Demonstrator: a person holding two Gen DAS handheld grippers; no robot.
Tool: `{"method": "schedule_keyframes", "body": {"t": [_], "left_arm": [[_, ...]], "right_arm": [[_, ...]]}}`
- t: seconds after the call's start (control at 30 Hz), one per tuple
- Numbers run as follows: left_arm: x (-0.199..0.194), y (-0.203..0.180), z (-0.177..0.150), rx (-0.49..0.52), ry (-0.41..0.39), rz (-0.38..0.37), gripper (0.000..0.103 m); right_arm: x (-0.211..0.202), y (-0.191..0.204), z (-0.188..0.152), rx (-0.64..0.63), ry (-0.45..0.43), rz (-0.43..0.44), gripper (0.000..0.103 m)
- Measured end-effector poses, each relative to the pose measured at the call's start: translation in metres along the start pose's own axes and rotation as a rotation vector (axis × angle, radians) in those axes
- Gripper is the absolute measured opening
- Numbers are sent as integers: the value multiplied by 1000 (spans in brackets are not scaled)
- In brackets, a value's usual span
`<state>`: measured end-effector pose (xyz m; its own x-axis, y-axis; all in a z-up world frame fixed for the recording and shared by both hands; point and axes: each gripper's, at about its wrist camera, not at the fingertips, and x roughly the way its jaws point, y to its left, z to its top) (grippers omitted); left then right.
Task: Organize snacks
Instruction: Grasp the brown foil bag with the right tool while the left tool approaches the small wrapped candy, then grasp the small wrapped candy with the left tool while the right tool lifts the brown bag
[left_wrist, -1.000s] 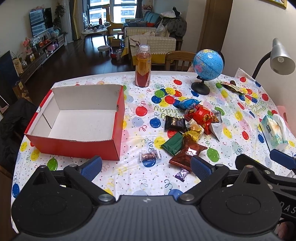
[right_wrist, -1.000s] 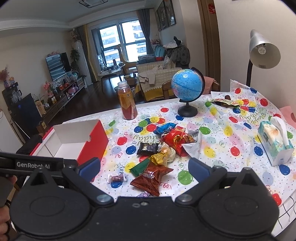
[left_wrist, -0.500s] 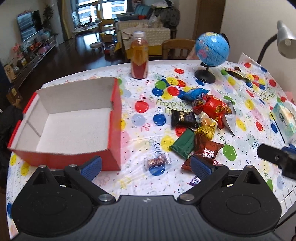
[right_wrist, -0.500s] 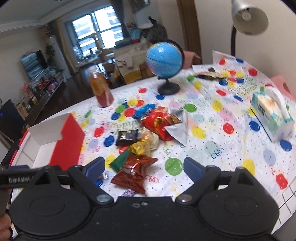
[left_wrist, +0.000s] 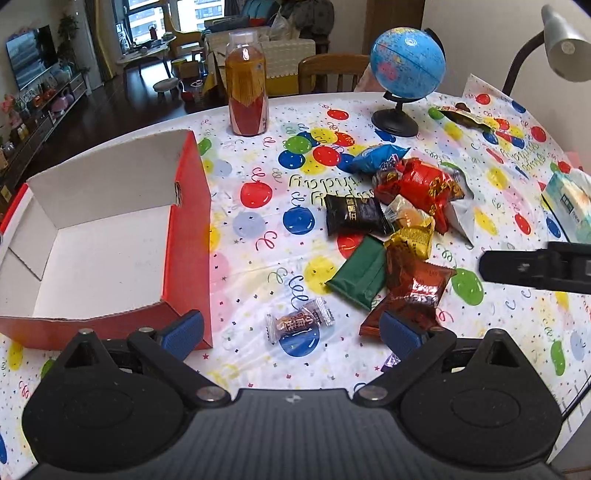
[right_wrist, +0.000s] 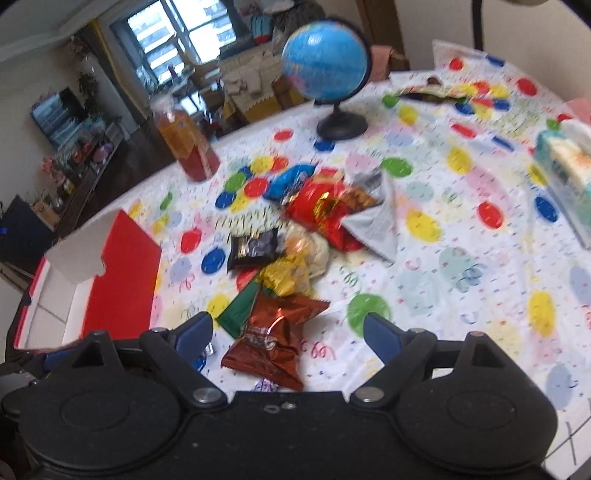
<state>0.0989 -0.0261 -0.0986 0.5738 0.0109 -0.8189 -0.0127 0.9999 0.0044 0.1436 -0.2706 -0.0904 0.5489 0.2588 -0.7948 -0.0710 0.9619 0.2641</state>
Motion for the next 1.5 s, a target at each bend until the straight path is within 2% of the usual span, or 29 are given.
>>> {"method": "schedule_keyframes", "body": {"t": [0.2, 0.33, 0.43, 0.5, 0.57, 0.63, 0.67, 0.77, 1.07, 1.17, 1.33, 1.43, 1.5], "left_arm": [[13, 0, -8, 28, 0, 26, 102], [19, 1, -12, 34, 12, 24, 102], [22, 1, -15, 40, 15, 17, 102], [25, 0, -16, 53, 20, 15, 101], [27, -3, -18, 70, 27, 3, 93], [29, -6, -20, 87, 32, -1, 93], [30, -7, -20, 95, 28, -3, 93], [33, -11, -21, 122, 11, -1, 90], [61, -22, -20, 181, 25, 18, 76], [72, -22, -18, 164, 52, 9, 71], [85, -16, -12, 106, 97, -28, 69], [90, -13, -9, 88, 128, -40, 57], [92, -9, -7, 63, 138, -52, 53]], "right_arm": [[39, 8, 3, 18, 70, -10, 88], [63, 12, 4, 21, 108, -49, 86], [74, 15, 5, 29, 125, -47, 84], [80, 18, 6, 23, 134, -48, 79], [86, 19, 5, 29, 156, -44, 69], [89, 20, 4, 29, 170, -50, 58], [90, 20, 3, 29, 177, -45, 48], [87, 17, 2, 38, 173, -35, 44], [63, 7, 1, 43, 138, 17, 43], [55, 4, -1, 47, 127, 28, 43], [46, -1, -5, 39, 119, 39, 43], [42, -5, -7, 35, 115, 42, 43], [39, -7, -10, 38, 113, 49, 42]]}}
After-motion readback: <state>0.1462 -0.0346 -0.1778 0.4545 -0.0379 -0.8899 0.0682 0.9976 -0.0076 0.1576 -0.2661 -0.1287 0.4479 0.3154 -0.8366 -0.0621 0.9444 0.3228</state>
